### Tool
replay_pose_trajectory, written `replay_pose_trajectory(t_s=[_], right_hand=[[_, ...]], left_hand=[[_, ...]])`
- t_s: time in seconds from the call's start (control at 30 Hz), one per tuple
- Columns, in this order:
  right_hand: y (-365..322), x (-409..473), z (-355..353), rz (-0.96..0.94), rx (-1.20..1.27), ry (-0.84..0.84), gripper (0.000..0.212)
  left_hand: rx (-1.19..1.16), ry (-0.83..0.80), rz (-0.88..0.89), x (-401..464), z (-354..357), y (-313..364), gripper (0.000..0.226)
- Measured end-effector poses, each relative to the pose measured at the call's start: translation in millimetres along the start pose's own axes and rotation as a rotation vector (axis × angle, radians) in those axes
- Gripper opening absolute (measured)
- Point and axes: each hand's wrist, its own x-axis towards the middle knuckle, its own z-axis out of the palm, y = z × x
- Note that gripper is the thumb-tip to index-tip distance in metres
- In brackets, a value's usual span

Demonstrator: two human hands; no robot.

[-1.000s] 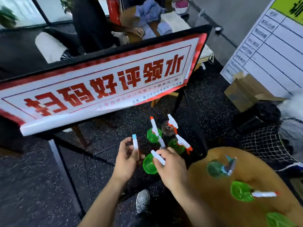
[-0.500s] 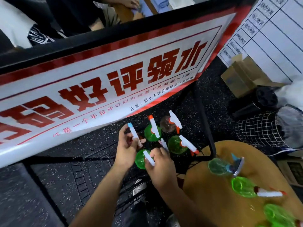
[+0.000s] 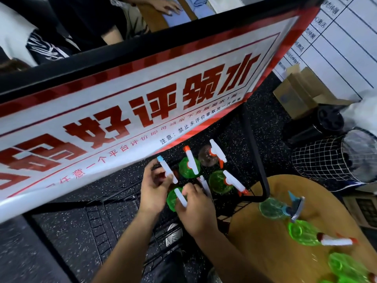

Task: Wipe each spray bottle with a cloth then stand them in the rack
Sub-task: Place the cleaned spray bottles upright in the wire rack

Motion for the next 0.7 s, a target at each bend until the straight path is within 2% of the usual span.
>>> replay_pose_trajectory(t_s=[0.1,0.33,0.47,0.7], right_hand=[[3.2,-2.9,2.3,-0.025,-0.001,0.034,0.018],[10.4,-13.7,-4.0,-0.044,0.006,0.050,0.037],[19.6,-30.1,-17.6,-0.034,0.015,0.069,0.034],[68.8,-81.9,-43.6,-0.038,0.040,0.095,0.037]], left_hand=[[0.068,-0.001,0.038,-1.2,-3.5,0.0,0.059],[0.191,0.023,0.090,-12.3,-14.9,-0.3,0.062],[0.228,0.041,0.142,-32.0,-13.0,-2.5,0.057],[0.280,-0.054,0.308,-91.0,18.8,-8.2,0.051]])
